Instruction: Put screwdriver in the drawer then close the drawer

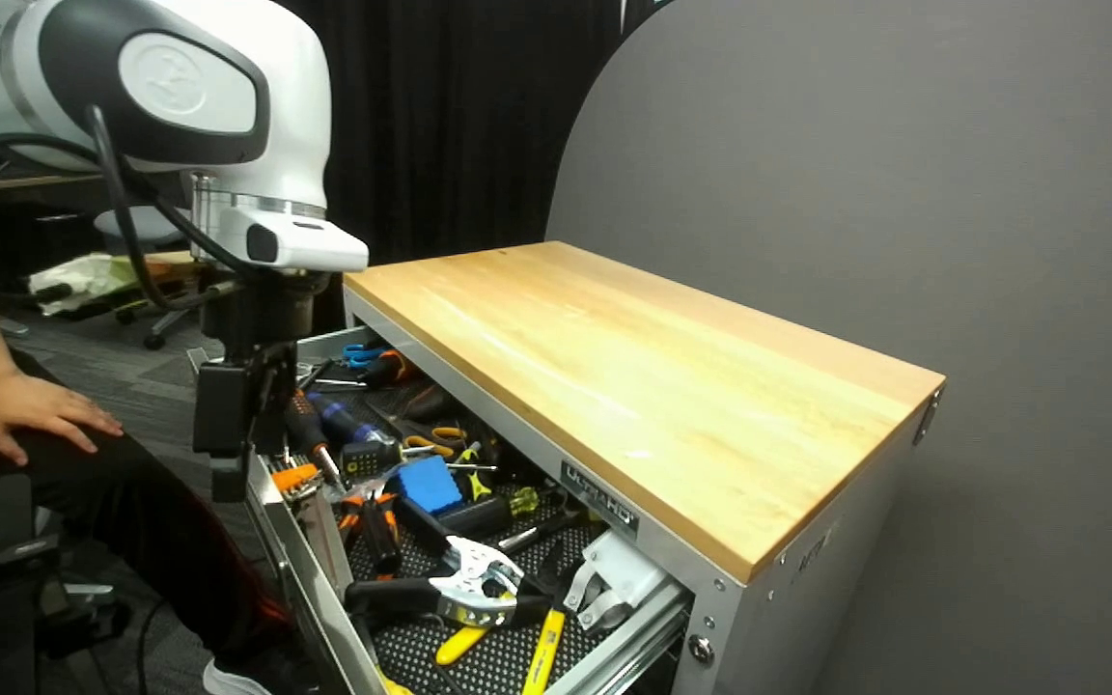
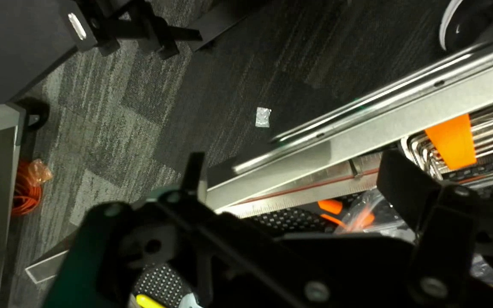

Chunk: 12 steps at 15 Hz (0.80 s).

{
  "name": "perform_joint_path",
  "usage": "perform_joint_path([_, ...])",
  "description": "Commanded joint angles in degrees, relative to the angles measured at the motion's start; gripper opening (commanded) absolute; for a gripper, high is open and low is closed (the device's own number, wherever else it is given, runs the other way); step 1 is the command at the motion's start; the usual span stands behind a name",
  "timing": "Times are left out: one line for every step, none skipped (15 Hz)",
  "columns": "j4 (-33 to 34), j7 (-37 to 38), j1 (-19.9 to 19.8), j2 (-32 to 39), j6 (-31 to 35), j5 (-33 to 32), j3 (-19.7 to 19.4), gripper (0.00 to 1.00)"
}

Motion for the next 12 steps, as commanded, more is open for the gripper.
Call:
perform_joint_path([-3.1, -3.5, -2.6, -3.7, -1.2, 1.7, 0.4, 1.0])
perform_joint_path([-3.7, -2.8, -3.1, -3.5, 0.2, 0.9, 0.3, 0.75])
perform_joint_path([-4.2, -1.8, -3.7, -3.0, 1.4, 0.1, 0.4, 0.73])
perform_joint_path([-4.4, -2.3, -4.0, -2.4, 1.7, 0.9, 0.3, 0.66])
perform_joint_path([-4.8, -1.6, -4.3, -1.7, 2.5, 0.1, 0.4, 0.56])
perform_joint_path([-5.2, -1.2, -4.6, -1.3, 3.4, -0.2, 0.4, 0.49])
perform_joint_path([-5.5, -0.8, -4.9, -0.8, 4.5, -0.1, 0.3, 0.42])
perform_joint_path([-6.0, 0.3, -5.1, -0.4, 6.2, -1.2, 0.3, 0.34])
perform_joint_path([-6.3, 1.3, -5.3, 0.1, 8.0, -2.1, 0.3, 0.27])
perform_joint_path([-6.5, 2.6, -5.4, 0.7, 10.1, -3.0, 0.3, 0.18])
perform_joint_path([-6.5, 3.9, -5.5, 1.6, 12.0, -4.2, 0.2, 0.11])
perform_joint_path([-6.5, 4.9, -5.5, 2.5, 13.6, -5.2, 0.1, 0.09])
